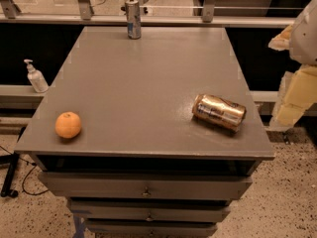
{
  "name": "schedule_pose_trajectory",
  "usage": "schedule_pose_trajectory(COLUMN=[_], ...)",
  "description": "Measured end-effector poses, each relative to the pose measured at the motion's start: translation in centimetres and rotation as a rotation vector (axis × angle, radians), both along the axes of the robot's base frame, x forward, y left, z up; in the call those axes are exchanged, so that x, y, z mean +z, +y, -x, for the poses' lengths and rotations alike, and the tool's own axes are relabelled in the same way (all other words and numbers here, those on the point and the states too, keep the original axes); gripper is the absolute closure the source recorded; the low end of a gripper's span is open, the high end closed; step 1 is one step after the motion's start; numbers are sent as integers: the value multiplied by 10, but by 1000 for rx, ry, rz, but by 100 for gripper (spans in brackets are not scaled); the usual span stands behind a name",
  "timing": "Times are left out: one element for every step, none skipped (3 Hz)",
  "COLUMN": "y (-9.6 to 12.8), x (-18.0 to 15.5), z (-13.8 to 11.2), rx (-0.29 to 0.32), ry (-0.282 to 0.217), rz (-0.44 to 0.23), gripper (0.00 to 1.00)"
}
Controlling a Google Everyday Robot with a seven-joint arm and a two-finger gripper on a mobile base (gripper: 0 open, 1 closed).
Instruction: Pick orange
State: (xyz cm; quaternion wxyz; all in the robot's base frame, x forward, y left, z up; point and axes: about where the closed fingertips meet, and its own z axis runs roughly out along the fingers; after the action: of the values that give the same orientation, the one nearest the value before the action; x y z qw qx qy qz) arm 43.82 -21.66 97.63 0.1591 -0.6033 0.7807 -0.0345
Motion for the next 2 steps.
schedule_pose_trajectory(y=[0,12], x=[0,-8], z=[0,-4], rx=[0,22], ry=[0,0], rz=[0,-57], gripper=[0,0])
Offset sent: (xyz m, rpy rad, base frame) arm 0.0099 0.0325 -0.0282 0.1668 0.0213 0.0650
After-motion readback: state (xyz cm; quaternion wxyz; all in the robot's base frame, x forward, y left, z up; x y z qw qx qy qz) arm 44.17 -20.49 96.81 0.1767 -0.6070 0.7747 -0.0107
